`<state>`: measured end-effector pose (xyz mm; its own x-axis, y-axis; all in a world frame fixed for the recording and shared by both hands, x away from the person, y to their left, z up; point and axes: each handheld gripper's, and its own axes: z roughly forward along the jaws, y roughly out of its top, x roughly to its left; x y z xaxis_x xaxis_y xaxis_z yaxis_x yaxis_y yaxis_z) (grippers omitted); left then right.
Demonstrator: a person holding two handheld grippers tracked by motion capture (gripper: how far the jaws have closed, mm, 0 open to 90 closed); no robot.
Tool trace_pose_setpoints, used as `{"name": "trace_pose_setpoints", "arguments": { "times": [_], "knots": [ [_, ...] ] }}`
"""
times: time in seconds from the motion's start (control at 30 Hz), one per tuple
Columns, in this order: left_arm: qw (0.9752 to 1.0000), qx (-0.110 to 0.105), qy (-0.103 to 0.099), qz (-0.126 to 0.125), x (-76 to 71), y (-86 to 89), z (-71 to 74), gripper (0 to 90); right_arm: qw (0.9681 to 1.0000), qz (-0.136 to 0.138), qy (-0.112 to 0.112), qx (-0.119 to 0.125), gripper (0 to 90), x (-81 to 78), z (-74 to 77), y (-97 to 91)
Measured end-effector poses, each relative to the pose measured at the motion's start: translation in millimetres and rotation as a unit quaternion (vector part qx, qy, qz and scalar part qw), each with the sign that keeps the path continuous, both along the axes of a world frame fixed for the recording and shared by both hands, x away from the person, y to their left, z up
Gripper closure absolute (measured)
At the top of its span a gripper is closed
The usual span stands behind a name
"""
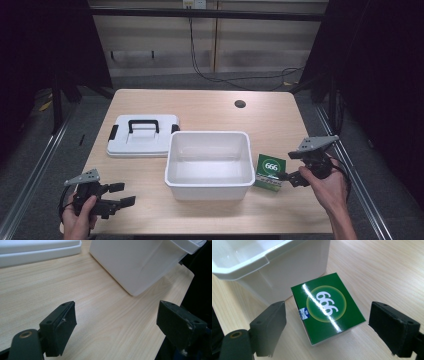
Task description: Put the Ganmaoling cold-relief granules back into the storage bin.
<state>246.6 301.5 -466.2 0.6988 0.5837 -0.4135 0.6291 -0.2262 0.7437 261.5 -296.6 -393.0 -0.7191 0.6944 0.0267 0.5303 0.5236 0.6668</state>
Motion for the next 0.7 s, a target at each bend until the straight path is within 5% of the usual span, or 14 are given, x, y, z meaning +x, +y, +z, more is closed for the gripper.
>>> {"name": "trace_pose_setpoints", "arguments": {
  "times": [0.13, 0.33, 0.7],
  "knots": [
    [1.0000, 0.000, 0.001, 0.000, 0.1, -0.1, 0.0, 16.1, 0.9996, 0.028, -0.010, -0.001, 22.2, 1.3, 6.0, 6.6],
    [1.0000, 0.000, -0.001, 0.002, 0.1, 0.4, 0.1, 16.1, 0.9972, 0.060, 0.004, -0.045, 18.9, 10.9, 9.1, 17.9],
    [1.0000, 0.003, 0.001, 0.002, 0.4, 0.3, -0.2, 16.1, 0.9914, 0.071, 0.021, -0.107, 9.9, 29.7, 10.7, 26.7]
  ]
}}
